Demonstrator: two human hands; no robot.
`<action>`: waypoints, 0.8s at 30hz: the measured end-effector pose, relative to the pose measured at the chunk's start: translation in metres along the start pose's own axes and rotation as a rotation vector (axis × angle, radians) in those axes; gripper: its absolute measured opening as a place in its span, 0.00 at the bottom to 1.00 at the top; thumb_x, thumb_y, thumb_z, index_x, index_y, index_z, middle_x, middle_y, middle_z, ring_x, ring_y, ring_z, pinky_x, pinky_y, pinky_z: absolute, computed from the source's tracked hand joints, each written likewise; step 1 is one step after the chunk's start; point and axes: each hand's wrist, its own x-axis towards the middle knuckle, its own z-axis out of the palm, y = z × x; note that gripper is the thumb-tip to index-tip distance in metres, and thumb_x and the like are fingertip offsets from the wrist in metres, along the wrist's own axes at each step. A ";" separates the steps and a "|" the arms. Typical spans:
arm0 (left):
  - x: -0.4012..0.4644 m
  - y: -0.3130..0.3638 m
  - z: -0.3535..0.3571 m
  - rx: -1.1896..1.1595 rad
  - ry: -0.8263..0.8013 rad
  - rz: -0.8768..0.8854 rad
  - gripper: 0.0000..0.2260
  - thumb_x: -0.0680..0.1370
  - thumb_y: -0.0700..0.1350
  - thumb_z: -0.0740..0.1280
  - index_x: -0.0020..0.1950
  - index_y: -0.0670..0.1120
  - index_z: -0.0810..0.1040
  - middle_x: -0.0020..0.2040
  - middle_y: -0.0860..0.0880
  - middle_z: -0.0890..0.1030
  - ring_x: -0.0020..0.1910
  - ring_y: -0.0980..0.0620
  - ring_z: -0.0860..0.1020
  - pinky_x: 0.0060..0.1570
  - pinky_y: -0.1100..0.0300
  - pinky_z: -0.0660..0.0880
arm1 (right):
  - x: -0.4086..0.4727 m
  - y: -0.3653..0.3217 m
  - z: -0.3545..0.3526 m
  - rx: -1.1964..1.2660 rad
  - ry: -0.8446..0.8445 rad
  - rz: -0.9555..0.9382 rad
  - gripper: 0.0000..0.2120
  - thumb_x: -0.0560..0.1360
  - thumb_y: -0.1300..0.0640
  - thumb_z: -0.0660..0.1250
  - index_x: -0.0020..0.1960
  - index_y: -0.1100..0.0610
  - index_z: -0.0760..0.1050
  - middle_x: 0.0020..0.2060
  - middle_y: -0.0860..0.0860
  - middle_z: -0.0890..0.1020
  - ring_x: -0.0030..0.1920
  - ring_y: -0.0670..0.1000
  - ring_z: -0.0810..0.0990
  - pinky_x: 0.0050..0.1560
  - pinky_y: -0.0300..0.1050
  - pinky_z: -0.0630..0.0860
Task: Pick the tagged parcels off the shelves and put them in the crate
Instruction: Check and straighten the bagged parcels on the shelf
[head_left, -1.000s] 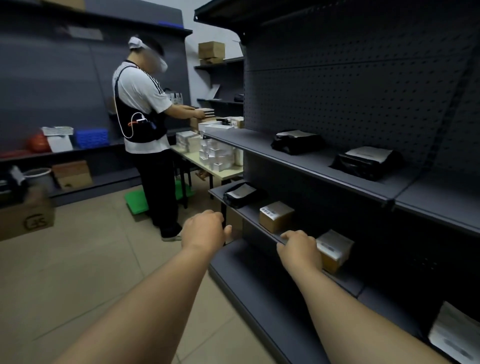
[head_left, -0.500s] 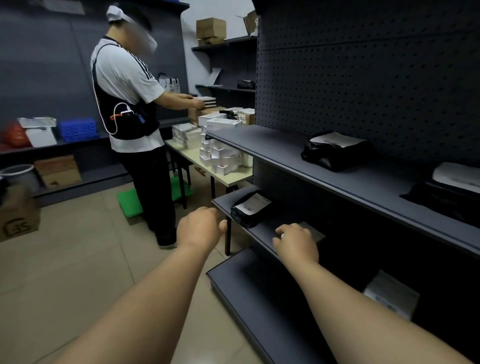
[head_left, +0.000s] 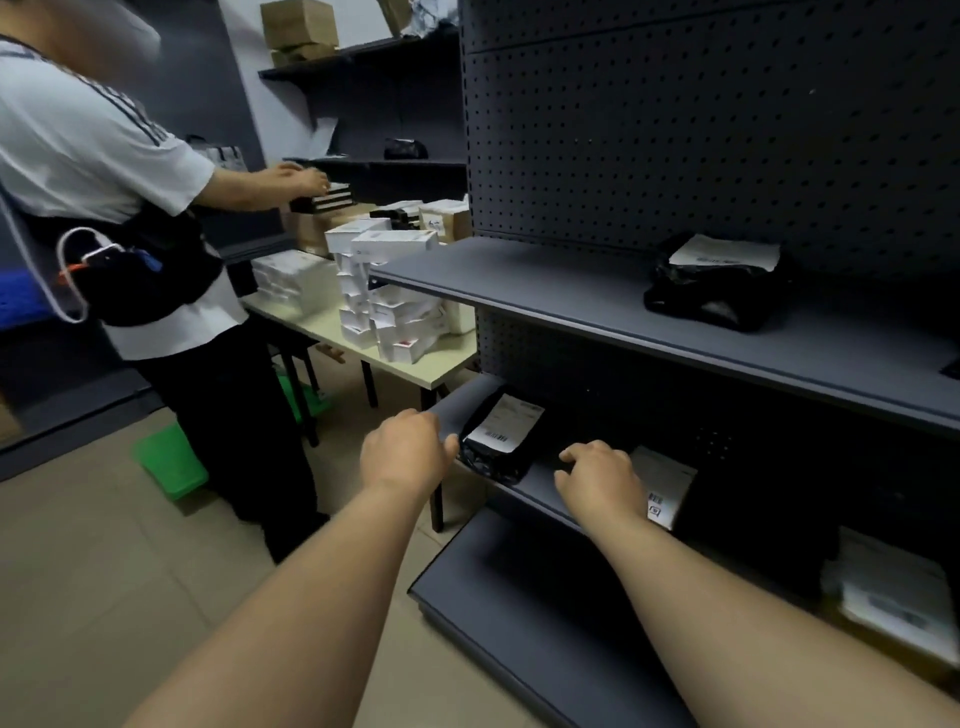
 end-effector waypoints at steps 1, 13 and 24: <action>0.011 -0.011 0.002 -0.009 -0.003 0.024 0.14 0.78 0.54 0.60 0.54 0.47 0.78 0.51 0.47 0.79 0.49 0.46 0.78 0.47 0.53 0.75 | 0.003 -0.010 0.006 -0.006 0.006 0.022 0.15 0.77 0.53 0.62 0.63 0.49 0.74 0.62 0.49 0.74 0.63 0.54 0.69 0.58 0.50 0.70; 0.113 -0.112 0.030 -0.116 -0.169 0.290 0.14 0.78 0.53 0.61 0.55 0.45 0.78 0.51 0.46 0.79 0.48 0.45 0.78 0.48 0.51 0.75 | 0.026 -0.112 0.074 0.061 0.097 0.324 0.16 0.78 0.53 0.61 0.65 0.50 0.73 0.63 0.50 0.73 0.63 0.54 0.68 0.57 0.49 0.71; 0.166 -0.106 0.099 -0.378 -0.404 0.229 0.15 0.79 0.52 0.62 0.59 0.45 0.77 0.55 0.43 0.80 0.55 0.42 0.77 0.53 0.51 0.75 | 0.061 -0.104 0.123 0.149 0.136 0.488 0.16 0.78 0.54 0.61 0.65 0.52 0.73 0.63 0.52 0.73 0.64 0.55 0.68 0.54 0.47 0.71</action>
